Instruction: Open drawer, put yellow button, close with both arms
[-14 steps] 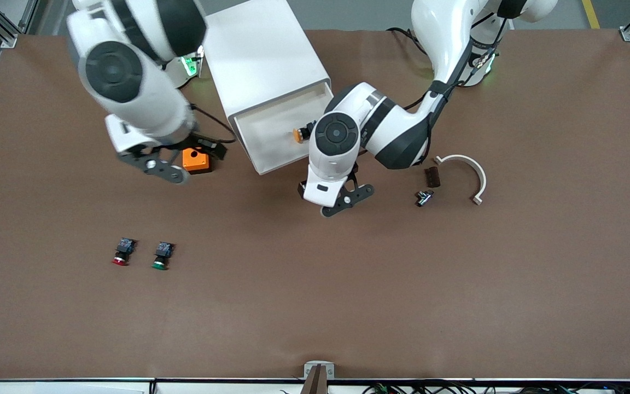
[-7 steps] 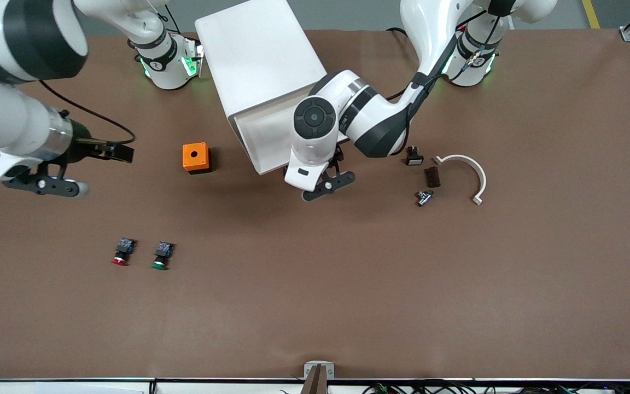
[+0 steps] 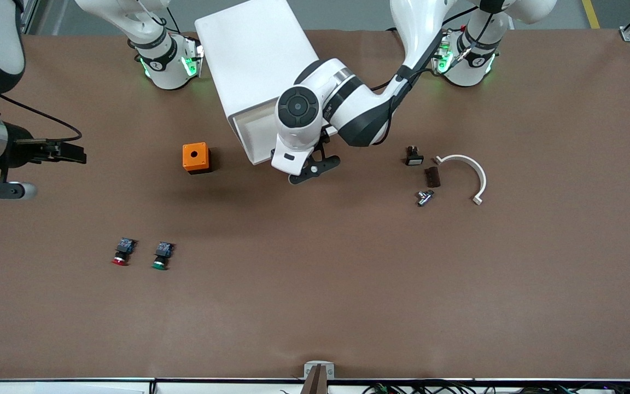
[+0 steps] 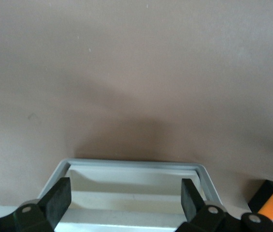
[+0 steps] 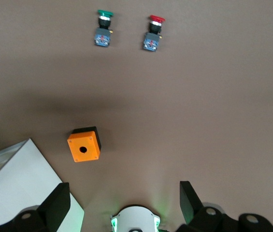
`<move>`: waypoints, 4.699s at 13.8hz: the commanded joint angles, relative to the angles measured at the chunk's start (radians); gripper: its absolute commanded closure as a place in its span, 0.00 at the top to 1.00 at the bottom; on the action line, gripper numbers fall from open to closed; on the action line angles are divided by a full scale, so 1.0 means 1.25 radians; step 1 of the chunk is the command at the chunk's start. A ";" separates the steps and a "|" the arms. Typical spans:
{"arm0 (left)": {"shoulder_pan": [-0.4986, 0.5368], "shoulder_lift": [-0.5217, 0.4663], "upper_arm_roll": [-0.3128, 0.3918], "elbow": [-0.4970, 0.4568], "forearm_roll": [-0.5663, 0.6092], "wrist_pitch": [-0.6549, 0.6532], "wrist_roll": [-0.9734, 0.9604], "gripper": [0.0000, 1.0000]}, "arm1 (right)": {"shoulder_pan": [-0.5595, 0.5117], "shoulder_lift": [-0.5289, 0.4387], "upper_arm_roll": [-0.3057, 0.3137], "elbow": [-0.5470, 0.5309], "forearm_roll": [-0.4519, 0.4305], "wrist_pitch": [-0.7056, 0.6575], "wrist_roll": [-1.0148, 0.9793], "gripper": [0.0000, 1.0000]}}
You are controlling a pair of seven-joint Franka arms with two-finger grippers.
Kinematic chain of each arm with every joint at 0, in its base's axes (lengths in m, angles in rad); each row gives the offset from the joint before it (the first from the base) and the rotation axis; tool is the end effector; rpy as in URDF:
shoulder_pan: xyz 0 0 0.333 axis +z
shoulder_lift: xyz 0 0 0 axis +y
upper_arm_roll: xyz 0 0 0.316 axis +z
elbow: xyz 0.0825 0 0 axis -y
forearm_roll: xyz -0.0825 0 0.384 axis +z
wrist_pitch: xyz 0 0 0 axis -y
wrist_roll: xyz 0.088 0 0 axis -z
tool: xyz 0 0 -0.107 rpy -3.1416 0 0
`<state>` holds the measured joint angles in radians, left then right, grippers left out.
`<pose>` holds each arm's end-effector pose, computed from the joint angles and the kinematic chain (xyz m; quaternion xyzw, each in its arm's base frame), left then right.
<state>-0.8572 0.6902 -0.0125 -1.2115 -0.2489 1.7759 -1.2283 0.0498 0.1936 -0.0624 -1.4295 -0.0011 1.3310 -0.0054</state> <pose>0.4561 -0.5698 0.3629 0.9678 0.2100 -0.1383 0.0077 0.5829 -0.0041 0.5619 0.9894 -0.0039 -0.1454 0.0053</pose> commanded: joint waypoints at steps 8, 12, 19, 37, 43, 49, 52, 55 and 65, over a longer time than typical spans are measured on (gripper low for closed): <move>-0.041 -0.006 0.000 -0.020 -0.149 -0.011 -0.095 1.00 | -0.041 -0.014 0.018 -0.010 -0.010 -0.008 -0.023 1.00; -0.048 -0.009 -0.001 -0.063 -0.222 -0.009 -0.121 1.00 | -0.040 -0.014 0.019 -0.006 -0.007 0.009 -0.023 1.00; -0.041 -0.016 -0.008 -0.076 -0.242 -0.009 -0.110 1.00 | -0.041 -0.009 0.019 0.013 -0.004 0.025 -0.018 1.00; 0.412 -0.331 -0.006 -0.079 0.095 -0.401 0.483 0.99 | -0.055 -0.059 0.019 0.103 0.005 -0.078 -0.020 1.00; 0.585 -0.420 -0.006 -0.145 0.146 -0.448 0.734 0.99 | -0.055 -0.111 0.019 0.033 0.006 -0.066 -0.019 1.00; 0.655 -0.549 -0.011 -0.353 0.148 -0.280 0.819 0.99 | -0.055 -0.250 0.019 -0.160 0.006 0.095 -0.019 1.00; 0.664 -0.634 -0.011 -0.499 0.161 -0.141 0.838 1.00 | -0.056 -0.267 0.019 -0.183 0.006 0.108 -0.019 1.00; 0.671 -0.647 -0.027 -0.516 0.195 -0.100 0.838 1.00 | -0.056 -0.267 0.018 -0.184 0.006 0.108 -0.018 1.00; 0.696 -0.612 -0.067 -0.424 0.210 -0.076 0.837 1.00 | -0.057 -0.271 0.012 -0.184 0.030 0.142 -0.019 1.00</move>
<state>-0.0052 -0.1111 -0.0823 -1.8095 -0.0095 1.6869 -0.1972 -0.0001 -0.1185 -0.0550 -1.6363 0.0185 1.4947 -0.0246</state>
